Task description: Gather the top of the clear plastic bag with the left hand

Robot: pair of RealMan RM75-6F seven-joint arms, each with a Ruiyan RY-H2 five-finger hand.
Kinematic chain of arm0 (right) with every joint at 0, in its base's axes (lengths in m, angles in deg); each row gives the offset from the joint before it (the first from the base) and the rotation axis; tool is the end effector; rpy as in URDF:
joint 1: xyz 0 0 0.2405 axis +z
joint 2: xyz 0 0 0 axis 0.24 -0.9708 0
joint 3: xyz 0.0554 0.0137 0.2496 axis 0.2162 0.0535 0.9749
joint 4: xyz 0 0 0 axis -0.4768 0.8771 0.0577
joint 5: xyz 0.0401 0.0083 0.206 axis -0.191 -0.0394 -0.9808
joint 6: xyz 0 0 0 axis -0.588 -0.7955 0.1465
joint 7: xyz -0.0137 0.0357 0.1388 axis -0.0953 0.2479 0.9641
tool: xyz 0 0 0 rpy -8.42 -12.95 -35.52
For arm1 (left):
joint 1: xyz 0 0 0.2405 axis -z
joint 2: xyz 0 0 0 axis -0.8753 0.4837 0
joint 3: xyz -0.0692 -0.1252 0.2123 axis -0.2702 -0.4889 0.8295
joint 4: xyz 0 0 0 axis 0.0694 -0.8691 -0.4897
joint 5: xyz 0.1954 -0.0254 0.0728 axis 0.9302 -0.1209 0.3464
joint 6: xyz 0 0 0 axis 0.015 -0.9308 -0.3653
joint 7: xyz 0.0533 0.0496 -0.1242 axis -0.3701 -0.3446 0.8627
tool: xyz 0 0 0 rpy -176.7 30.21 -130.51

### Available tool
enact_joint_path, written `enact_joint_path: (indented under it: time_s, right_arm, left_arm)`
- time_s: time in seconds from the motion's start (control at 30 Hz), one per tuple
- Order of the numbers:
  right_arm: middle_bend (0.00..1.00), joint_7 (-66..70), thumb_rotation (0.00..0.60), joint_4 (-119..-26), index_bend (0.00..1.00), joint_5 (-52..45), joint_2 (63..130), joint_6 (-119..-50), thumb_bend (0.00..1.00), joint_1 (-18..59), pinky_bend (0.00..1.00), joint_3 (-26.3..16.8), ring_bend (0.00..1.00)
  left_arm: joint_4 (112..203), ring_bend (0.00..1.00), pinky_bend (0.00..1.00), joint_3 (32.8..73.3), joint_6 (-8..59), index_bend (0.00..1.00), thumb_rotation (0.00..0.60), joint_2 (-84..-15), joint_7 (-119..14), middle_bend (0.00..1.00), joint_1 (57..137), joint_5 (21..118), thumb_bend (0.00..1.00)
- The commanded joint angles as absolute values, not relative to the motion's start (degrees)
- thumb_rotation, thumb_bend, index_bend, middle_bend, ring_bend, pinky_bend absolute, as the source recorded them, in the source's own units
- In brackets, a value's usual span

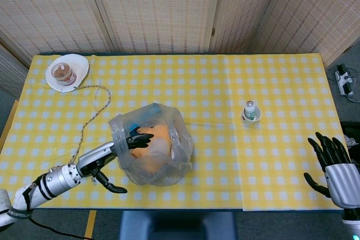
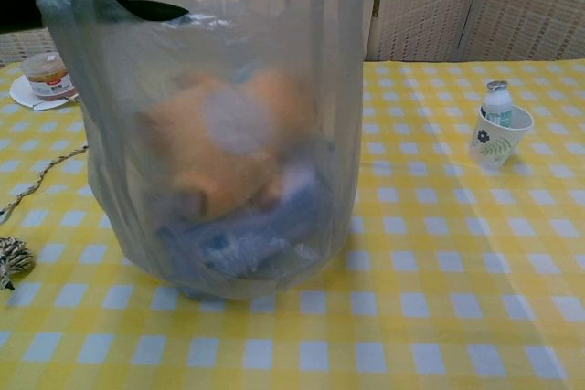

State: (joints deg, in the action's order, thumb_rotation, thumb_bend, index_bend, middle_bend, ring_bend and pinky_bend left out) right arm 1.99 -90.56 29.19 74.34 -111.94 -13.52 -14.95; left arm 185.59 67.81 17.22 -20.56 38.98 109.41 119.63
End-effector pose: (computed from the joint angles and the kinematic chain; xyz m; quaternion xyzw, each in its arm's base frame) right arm -0.3039 -0.1454 0.1724 0.6191 -0.3521 0.4048 0.5734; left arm -0.1087 0.2726 0.1274 0.5566 0.6621 0.4801 0.1459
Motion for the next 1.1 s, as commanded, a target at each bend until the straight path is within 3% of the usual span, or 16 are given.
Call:
enact_joint_path:
  time_s: [0.03, 0.63, 1.1]
  right_arm:
    - [0.0, 2.03, 0.6, -90.57, 0.0, 29.16, 74.33, -111.99, 0.31, -13.56, 0.0, -14.94, 0.0]
    - [0.0, 3.8, 0.6, -90.19, 0.0, 29.7, 73.78, -113.16, 0.31, -14.22, 0.0, -15.22, 0.0]
    - [0.0, 5.83, 0.6, -89.42, 0.0, 30.44, 73.44, -115.11, 0.31, -15.15, 0.0, -15.34, 0.0]
  left_arm:
    - [185.01, 0.0, 0.11, 67.77, 17.67, 0.0, 0.6, -21.26, 40.56, 0.0, 110.61, 119.6, 0.1]
    - [185.12, 0.0, 0.13, 65.11, 25.69, 0.0, 0.6, -28.78, 44.71, 0.0, 119.89, 115.65, 0.1]
    - [185.62, 0.01, 0.15, 65.35, 25.76, 0.0, 0.6, -30.2, 45.89, 0.01, 122.48, 115.12, 0.1]
